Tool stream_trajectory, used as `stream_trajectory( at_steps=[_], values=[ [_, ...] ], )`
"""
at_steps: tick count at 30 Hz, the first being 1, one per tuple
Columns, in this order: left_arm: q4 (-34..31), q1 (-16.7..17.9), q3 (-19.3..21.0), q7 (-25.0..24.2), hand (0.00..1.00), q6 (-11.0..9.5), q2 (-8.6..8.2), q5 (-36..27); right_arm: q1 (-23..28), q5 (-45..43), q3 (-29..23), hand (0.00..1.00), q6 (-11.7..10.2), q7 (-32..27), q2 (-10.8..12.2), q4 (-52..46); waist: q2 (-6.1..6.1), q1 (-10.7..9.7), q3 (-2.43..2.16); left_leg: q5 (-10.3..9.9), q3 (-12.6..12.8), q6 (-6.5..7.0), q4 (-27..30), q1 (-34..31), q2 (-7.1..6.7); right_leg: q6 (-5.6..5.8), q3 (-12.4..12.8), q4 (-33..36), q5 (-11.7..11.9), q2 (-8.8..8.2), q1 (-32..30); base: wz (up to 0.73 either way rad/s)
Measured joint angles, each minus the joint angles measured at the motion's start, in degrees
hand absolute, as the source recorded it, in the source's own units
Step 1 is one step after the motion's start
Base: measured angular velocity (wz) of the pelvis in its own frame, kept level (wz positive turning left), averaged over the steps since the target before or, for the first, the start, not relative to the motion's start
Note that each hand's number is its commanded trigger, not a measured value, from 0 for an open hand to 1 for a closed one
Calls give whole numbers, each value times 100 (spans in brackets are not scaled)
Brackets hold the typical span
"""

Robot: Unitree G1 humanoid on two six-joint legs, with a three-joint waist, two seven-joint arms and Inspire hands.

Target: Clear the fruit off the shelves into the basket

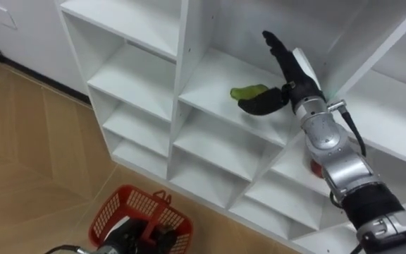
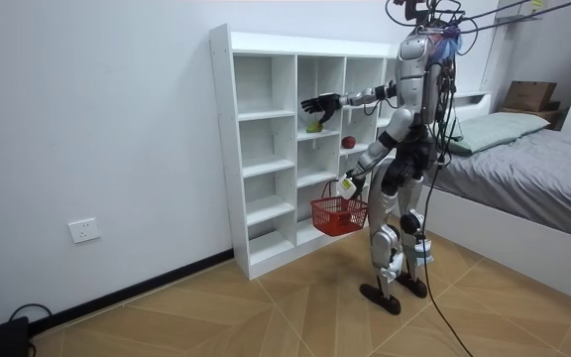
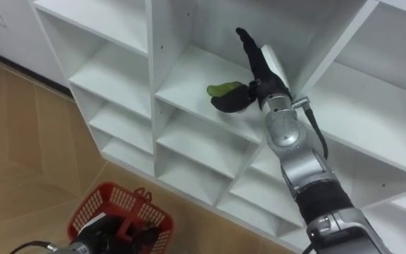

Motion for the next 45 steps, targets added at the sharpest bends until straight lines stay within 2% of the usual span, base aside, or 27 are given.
stream_trajectory(
  at_steps=[3,15,18,23,35,36,37,38,39,41,45],
  values=[
    [-1,-1,-1,3,100,0,8,0,0,-5,1,0,8,0,-3,37,11,-16,2,6,-94,7,9,-11,-23,1,-1,-1,0,0,9,7],
    [5,-10,-105,10,100,6,-16,-145,-336,-229,217,0,54,-53,-12,1065,11,181,7,102,-91,-8,-31,-236,-31,4,-11,9,-2,-12,-229,1],
    [9,-18,-134,10,100,5,-17,-153,-348,-234,221,0,54,-54,-26,1119,0,207,11,105,-93,-7,-31,-253,-31,4,-11,9,-2,-14,-247,0],
    [10,-26,-216,14,100,5,17,-157,-351,-226,220,0,51,-53,-33,1132,-95,216,60,111,-98,-12,-31,-268,-31,4,-11,10,-2,-13,-260,0],
    [17,-33,-242,4,100,5,7,-158,-486,-203,221,2,43,-34,-35,1384,-117,234,64,113,-110,-13,-29,-309,-35,4,-15,16,-2,-13,-296,0],
    [22,-33,-242,4,100,5,6,-158,-486,-203,221,13,43,-34,-35,1386,-117,234,64,113,-111,-13,-29,-309,-35,4,-15,16,-2,-13,-297,0],
    [44,-36,-243,3,100,5,6,-159,-486,-203,221,52,43,-34,-34,1389,-116,234,64,113,-112,-13,-31,-311,-36,4,-15,16,-2,-13,-298,0],
    [62,-37,-242,2,100,5,6,-159,-486,-202,221,61,44,-34,-34,1392,-116,234,64,113,-114,-13,-32,-313,-36,3,-17,15,-2,-13,-301,0],
    [68,-37,-242,2,100,5,6,-159,-486,-203,221,78,44,-34,-34,1396,-116,234,65,113,-115,-13,-33,-316,-36,4,-18,15,-2,-13,-303,0],
    [82,-40,-244,1,100,5,4,-160,-486,-203,225,100,46,-28,-33,1442,-112,240,67,113,-118,-13,-35,-326,-36,4,-22,15,-2,-13,-312,0],
    [115,-48,-257,0,100,6,6,-160,-502,-245,222,100,-52,-102,-42,1463,-113,228,67,113,-122,-13,-35,-344,-37,4,-26,16,-2,-13,-334,0]
  ],
)
